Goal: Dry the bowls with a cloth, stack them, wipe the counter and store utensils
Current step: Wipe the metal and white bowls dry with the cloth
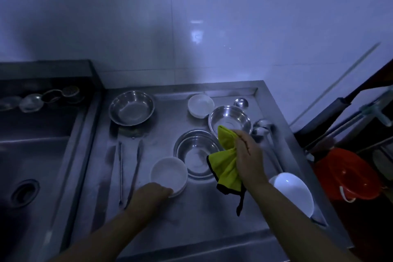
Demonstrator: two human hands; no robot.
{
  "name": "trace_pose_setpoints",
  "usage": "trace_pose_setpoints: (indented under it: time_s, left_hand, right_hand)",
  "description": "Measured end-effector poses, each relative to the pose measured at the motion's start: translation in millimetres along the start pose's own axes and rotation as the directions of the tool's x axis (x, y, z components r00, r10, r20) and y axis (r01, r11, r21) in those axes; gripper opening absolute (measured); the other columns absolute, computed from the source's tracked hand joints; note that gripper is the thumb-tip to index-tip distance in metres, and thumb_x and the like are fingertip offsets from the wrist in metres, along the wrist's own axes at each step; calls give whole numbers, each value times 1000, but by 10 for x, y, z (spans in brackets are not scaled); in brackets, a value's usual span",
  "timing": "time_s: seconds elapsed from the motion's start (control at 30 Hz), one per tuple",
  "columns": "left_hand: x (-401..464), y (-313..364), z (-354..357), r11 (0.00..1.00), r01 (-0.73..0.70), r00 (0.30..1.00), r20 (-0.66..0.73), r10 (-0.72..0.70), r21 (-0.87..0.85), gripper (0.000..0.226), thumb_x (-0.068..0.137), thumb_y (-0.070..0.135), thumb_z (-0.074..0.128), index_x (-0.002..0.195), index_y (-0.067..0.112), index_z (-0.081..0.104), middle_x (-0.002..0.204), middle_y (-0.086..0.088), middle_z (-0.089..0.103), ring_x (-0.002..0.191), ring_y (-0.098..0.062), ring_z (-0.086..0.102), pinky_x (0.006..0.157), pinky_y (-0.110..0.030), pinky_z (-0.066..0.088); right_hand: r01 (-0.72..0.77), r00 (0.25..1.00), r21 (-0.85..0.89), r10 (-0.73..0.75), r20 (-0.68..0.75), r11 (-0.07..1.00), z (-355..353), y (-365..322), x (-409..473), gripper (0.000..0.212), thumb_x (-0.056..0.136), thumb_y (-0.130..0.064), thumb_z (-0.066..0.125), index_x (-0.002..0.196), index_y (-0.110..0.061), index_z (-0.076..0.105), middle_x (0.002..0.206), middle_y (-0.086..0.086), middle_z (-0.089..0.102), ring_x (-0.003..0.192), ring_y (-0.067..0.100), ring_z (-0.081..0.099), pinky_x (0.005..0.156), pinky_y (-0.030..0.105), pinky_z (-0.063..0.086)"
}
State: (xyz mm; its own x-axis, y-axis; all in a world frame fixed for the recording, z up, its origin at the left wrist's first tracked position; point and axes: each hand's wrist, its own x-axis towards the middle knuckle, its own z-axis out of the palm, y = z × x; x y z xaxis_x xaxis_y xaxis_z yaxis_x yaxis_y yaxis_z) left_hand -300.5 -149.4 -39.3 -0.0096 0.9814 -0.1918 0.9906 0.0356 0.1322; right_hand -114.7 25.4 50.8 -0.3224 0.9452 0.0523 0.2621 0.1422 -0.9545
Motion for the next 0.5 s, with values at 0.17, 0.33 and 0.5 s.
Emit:
trace_pose_setpoints:
  time_s: [0.17, 0.33, 0.5]
  left_hand:
    - [8, 90, -4, 998, 29, 1000, -5, -29, 63, 42, 22, 38, 91, 57, 34, 69, 48, 10, 61, 41, -5, 59, 35, -15, 43]
    - [188, 65, -310, 994, 101, 976, -190, -107, -41, 44, 43, 42, 89, 83, 28, 75, 66, 11, 69, 55, -7, 65, 49, -12, 46]
    - [1073, -3, -604, 852, 294, 892, -195, -407, -434, 30, 90, 27, 52, 117, 20, 63, 107, -4, 70, 99, -23, 63, 83, -28, 45]
  right_hand:
    - [-29, 996, 39, 26, 80, 999, 54, 15, 255, 34, 96, -4, 41, 96, -29, 65, 93, -7, 67, 85, 5, 61, 73, 18, 47]
    - [-10, 989, 33, 5, 146, 999, 40, 38, 458, 33, 96, -1, 39, 101, -23, 64, 95, -3, 65, 89, 13, 60, 77, 25, 48]
    - [0, 992, 57, -7, 130, 998, -31, 54, 690, 37, 95, -1, 40, 96, -31, 62, 95, -6, 66, 89, 10, 60, 79, 21, 47]
